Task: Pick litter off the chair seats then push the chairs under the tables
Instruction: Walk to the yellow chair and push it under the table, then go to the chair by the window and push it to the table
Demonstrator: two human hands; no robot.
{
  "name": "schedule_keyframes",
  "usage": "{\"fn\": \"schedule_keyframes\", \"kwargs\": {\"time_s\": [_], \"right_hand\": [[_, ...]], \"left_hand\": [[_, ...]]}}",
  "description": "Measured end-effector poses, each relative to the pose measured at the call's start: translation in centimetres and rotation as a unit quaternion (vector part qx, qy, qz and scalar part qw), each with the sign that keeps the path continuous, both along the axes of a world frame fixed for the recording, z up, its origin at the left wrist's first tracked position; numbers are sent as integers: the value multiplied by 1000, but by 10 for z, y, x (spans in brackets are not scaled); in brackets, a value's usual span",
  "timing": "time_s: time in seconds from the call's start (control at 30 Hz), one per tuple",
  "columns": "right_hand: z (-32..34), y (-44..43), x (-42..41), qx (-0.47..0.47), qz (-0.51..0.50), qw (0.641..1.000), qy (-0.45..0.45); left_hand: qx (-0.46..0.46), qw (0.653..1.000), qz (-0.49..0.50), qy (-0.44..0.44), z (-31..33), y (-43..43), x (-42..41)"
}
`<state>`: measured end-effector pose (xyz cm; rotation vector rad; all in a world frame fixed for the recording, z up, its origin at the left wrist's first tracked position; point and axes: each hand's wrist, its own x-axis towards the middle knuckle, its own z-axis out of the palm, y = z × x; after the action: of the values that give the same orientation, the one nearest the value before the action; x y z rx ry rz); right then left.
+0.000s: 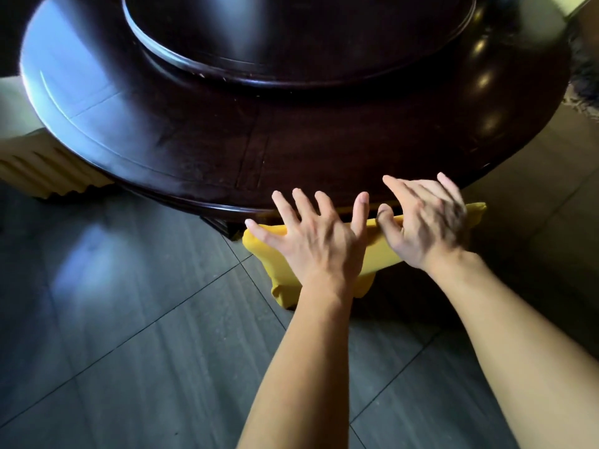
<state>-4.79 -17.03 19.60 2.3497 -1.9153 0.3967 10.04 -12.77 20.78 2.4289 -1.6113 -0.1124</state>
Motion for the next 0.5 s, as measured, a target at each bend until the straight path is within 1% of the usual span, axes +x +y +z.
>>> {"fn": "schedule_keyframes", "kwargs": {"time_s": [0.1,0.17,0.23,0.27,0.33,0.43,0.5], "right_hand": [[12,3,7,41,-27,999,25],[21,9,12,77,-61,994,51],[32,18,21,104,-106,988,43],[38,22,27,110,-125,986,27],[47,35,43,109,-130,985,1],[63,55,77,120,-86,989,-7],[74,60,100,107,-65,992,-34]], "left_hand": [[23,999,-2,30,15,4,7],[41,996,-43,63,23,7,12],[56,989,-84,106,30,14,27],[45,988,-96,109,34,18,39],[13,992,-104,67,40,31,69],[29,993,-112,1,47,56,124],[41,993,-108,-12,61,67,156]]}}
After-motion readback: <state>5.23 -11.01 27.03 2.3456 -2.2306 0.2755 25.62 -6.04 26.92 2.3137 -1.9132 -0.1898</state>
